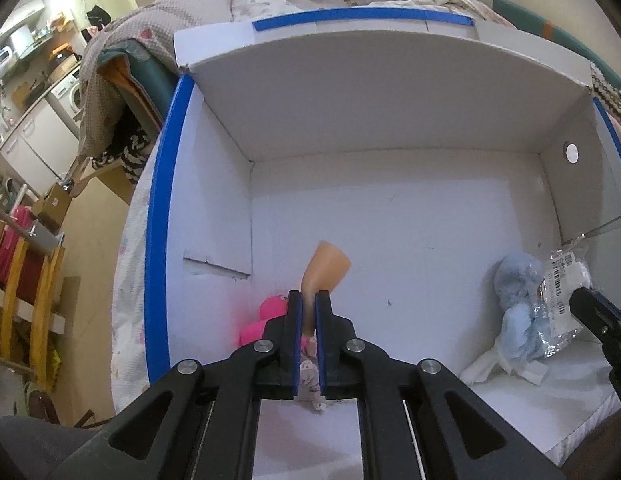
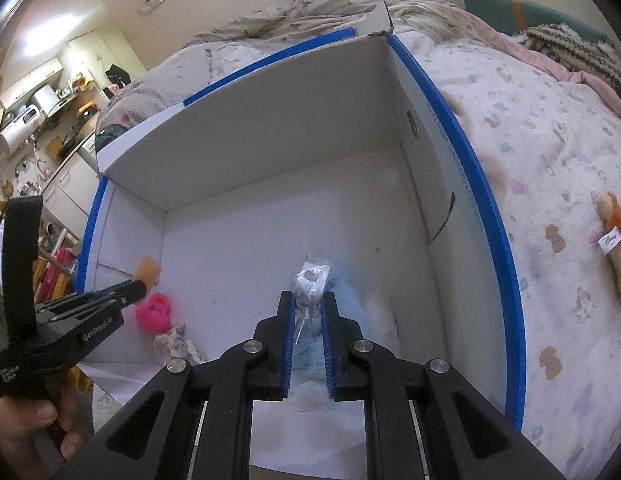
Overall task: Organize soft objects
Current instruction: 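Open both tools to drop the bag and orange piece into the box, then lower the right tool onto the white lace scrunchie and grasp it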
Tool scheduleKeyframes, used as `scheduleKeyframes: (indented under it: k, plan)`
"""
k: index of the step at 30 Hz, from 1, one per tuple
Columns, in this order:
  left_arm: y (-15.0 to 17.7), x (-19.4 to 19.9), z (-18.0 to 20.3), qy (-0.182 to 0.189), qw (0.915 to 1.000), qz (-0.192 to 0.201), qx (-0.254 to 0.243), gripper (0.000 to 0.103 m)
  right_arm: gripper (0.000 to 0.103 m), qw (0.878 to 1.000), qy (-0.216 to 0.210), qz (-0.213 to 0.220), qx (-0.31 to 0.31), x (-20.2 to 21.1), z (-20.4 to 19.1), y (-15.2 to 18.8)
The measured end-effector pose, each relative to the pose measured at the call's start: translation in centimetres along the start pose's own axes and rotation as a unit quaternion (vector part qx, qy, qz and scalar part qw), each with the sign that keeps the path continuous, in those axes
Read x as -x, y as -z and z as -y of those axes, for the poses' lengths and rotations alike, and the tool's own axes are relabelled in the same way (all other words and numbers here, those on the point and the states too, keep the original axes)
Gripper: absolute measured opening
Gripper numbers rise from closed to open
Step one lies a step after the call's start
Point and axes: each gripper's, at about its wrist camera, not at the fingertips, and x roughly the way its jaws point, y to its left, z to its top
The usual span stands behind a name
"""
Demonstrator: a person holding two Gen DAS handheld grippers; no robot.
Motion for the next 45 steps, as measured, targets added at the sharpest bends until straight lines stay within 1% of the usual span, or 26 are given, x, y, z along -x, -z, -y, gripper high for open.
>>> scheduleKeyframes:
  k: [1,3,6,7,8,9,12,13,14,15,16,17,19,22,29,37,42,45]
  plan:
    - [-0.1,-0.2,0.0,0.000,1.0000,-0.003,0.000,0.011,0.015,1.000,-0.001,0.000,-0.001,0.0,0.0,0.0]
    - [0.0,-0.3,-0.1,-0.005,1.0000,-0.006,-0.001,0.011,0.024,1.000,-0.003,0.001,-0.006,0.2,0.0,0.0]
    - [0.0,-0.3,-0.3,-0.006,1.0000,-0.007,-0.004,0.011,0.048,1.000,-0.020,0.009,-0.013,0.6,0.1,-0.2]
    - [0.0,-0.2,-0.3,-0.008,0.9999,-0.006,-0.007,0.011,0.061,0.999,-0.025,0.016,-0.014,0.9,0.0,-0.2]
    - [0.0,0.0,-0.3,-0.014,0.9998,-0.003,-0.011,0.012,0.067,0.999,-0.029,0.023,-0.016,1.1,0.0,-0.2]
    - [0.1,0.2,-0.3,-0.019,0.9997,0.004,-0.013,0.014,0.067,0.999,-0.034,0.031,-0.018,1.4,0.0,-0.3]
    - [0.2,0.9,-0.6,-0.008,0.9998,0.016,-0.010,0.034,0.075,0.998,-0.047,0.041,-0.021,1.8,-0.1,-0.4]
    - [0.3,1.2,-0.7,-0.004,0.9997,0.022,-0.006,0.048,0.078,0.998,-0.050,0.044,-0.020,1.9,-0.3,-0.4]
    - [0.3,1.5,-0.8,-0.003,0.9997,0.026,-0.004,0.058,0.084,0.997,-0.051,0.048,-0.018,2.1,-0.5,-0.4]
    - [0.3,1.7,-0.9,-0.002,0.9995,0.030,-0.001,0.061,0.086,0.997,-0.052,0.053,-0.015,2.3,-0.7,-0.4]
    - [0.4,2.0,-1.0,0.001,0.9994,0.036,0.003,0.064,0.091,0.997,-0.055,0.060,-0.011,2.6,-0.9,-0.3]
    - [0.4,2.2,-1.1,0.006,0.9992,0.039,0.004,0.064,0.096,0.996,-0.058,0.063,-0.009,2.8,-1.1,-0.2]
    - [0.4,2.6,-1.1,0.012,0.9992,0.037,0.002,0.064,0.099,0.996,-0.060,0.068,0.001,3.1,-1.4,-0.2]
    - [0.4,3.2,-1.0,0.018,0.9990,0.041,-0.003,0.065,0.099,0.996,-0.052,0.067,0.004,3.1,-1.5,-0.2]
    - [1.0,4.4,-1.8,0.029,0.9983,0.048,0.019,0.065,0.099,0.996,-0.051,0.066,-0.026,3.7,-0.3,0.1]
    - [2.0,6.7,-3.2,0.042,0.9967,0.065,0.024,0.065,0.099,0.994,-0.049,0.080,-0.054,5.5,0.7,0.8]
    - [3.2,7.8,-4.5,0.058,0.9955,0.067,0.034,0.065,0.099,0.995,-0.041,0.083,-0.037,6.7,-0.2,1.6]
    - [4.2,8.2,-5.1,0.056,0.9958,0.064,0.033,0.065,0.099,0.996,-0.041,0.080,-0.027,7.2,-0.8,2.3]
